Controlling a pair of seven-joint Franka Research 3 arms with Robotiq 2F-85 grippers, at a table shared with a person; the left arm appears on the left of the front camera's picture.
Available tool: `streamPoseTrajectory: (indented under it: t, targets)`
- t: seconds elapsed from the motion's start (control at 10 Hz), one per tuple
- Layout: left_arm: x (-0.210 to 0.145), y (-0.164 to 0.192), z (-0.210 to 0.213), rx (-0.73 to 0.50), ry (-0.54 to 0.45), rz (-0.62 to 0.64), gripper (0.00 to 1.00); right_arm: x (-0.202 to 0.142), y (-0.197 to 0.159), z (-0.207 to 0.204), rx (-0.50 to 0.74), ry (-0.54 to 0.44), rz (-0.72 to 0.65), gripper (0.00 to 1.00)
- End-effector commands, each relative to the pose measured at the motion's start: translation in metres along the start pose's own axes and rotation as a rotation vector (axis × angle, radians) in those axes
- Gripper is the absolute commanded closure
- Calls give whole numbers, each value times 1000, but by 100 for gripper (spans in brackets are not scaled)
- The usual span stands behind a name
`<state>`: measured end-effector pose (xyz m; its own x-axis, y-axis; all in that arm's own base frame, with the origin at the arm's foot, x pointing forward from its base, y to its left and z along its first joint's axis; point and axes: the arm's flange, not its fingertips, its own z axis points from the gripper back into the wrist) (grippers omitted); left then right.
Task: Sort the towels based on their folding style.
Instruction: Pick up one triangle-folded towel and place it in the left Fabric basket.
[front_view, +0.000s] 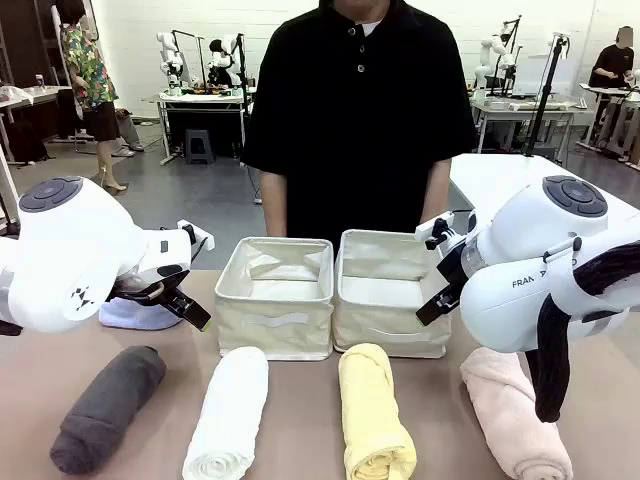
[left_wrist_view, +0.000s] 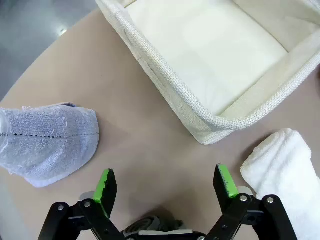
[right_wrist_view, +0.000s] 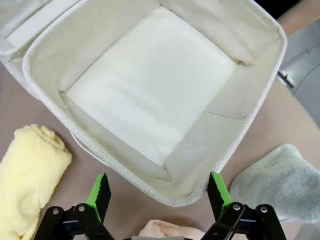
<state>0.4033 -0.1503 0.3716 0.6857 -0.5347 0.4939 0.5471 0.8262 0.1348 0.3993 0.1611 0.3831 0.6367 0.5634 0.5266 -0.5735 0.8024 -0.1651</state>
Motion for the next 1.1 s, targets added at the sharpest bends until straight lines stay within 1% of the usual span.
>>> streamPoseTrajectory:
  t: [0.0, 1.0]
  targets:
    - [0, 0, 0, 0, 0, 0, 0, 0, 0, 0, 0, -1, 0, 0]
    - [0, 0, 0, 0, 0, 0, 0, 0, 0, 0, 0, -1, 0, 0]
